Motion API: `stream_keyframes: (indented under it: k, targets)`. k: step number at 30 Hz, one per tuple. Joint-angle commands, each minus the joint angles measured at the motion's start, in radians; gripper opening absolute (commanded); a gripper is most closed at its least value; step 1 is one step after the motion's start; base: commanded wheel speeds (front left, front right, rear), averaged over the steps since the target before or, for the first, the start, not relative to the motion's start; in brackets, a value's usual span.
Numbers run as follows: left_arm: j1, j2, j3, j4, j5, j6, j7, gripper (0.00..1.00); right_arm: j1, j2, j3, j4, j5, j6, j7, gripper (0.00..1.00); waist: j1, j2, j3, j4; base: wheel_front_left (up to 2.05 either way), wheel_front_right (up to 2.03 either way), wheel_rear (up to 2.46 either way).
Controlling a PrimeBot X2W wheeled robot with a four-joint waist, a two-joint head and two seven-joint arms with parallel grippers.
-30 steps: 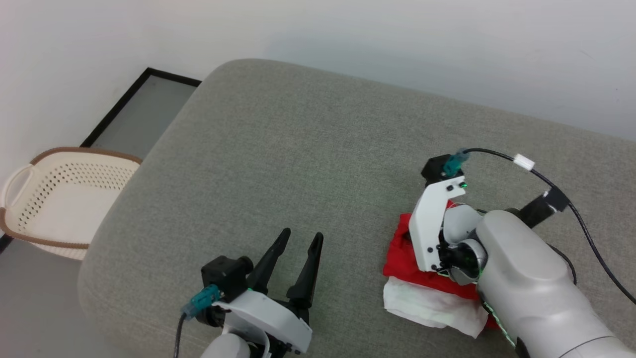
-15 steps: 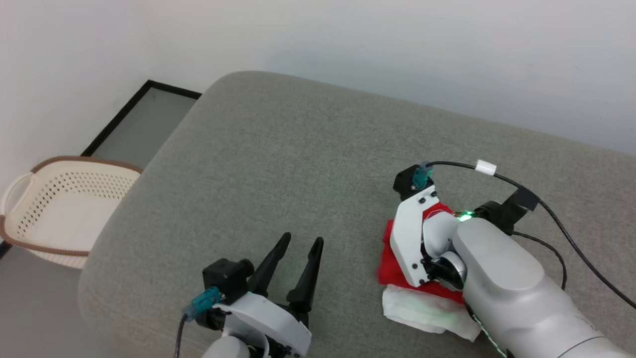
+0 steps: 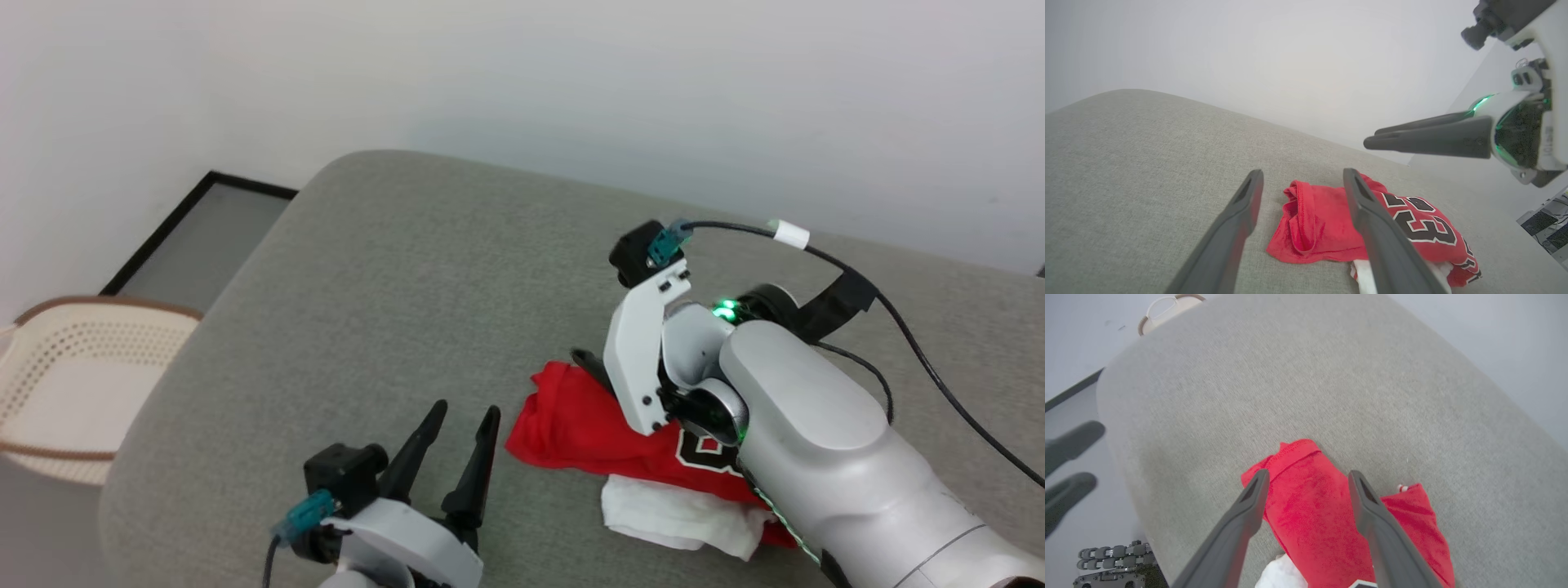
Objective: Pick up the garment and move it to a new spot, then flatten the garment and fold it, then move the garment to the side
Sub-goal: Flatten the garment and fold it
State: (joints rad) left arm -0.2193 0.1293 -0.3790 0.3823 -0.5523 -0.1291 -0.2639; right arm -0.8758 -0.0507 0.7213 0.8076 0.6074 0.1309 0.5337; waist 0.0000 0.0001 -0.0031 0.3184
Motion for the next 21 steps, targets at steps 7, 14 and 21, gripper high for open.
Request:
stream_keyframes:
  k: [7,14,21]
  targets:
    - [0.062,0.009,0.047,-0.022,0.024,-0.003,0.000,1.00,0.054,-0.068,0.035,-0.150,0.054,-0.001,-0.133,1.00,0.0000,-0.0001,-0.052,-0.089,0.00,0.00,0.00]
    - [0.109,0.013,0.096,-0.051,0.062,-0.003,0.000,1.00,0.152,-0.192,0.053,-0.297,-0.004,-0.001,-0.376,1.00,0.0000,-0.0001,-0.068,-0.166,0.00,0.00,0.00]
    - [0.152,0.005,0.164,-0.096,0.111,0.007,0.000,1.00,0.278,-0.247,-0.010,-0.365,-0.108,-0.001,-0.574,1.00,0.0000,-0.0001,-0.071,-0.235,0.00,0.00,0.00]
